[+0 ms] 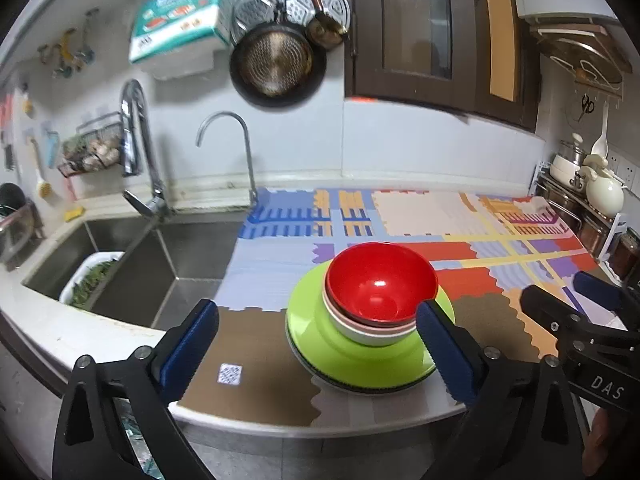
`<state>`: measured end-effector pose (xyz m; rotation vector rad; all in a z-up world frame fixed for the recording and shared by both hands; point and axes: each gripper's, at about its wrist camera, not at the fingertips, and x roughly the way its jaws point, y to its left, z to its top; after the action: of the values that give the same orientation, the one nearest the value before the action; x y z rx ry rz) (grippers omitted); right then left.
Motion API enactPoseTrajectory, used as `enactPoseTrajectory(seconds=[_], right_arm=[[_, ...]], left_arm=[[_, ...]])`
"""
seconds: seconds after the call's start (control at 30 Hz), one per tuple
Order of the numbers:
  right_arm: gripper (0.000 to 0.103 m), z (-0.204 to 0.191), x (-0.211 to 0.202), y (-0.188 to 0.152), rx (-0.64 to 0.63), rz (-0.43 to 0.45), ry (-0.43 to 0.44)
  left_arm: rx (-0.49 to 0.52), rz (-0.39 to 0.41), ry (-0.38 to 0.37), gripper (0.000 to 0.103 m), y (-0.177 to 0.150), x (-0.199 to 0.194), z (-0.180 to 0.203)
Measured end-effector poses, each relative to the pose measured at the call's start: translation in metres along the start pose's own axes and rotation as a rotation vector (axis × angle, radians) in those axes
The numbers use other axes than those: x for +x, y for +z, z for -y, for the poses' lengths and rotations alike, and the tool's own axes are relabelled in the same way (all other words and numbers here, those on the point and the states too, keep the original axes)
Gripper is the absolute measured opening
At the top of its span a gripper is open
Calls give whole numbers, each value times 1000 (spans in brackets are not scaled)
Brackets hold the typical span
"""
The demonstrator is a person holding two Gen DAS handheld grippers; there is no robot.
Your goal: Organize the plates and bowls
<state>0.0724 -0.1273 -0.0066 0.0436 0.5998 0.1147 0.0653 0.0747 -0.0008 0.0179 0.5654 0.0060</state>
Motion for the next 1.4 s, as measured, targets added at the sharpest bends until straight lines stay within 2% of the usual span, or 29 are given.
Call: enactPoseTrajectory(seconds=[0.3, 0.6, 0.93, 1.4], right_arm=[[92, 9, -61, -29, -7, 59, -12], [92, 9, -104, -51, 5, 85, 1], [92, 5, -135, -73, -7, 101, -4], [92, 10, -162, -85, -6, 118, -29]], left_arm=[[14, 75, 52, 103, -24, -60, 10], [24, 101, 51, 103, -44, -105, 14], [38, 105, 67, 103, -62, -134, 15], [47, 124, 32, 103, -69, -154, 23]])
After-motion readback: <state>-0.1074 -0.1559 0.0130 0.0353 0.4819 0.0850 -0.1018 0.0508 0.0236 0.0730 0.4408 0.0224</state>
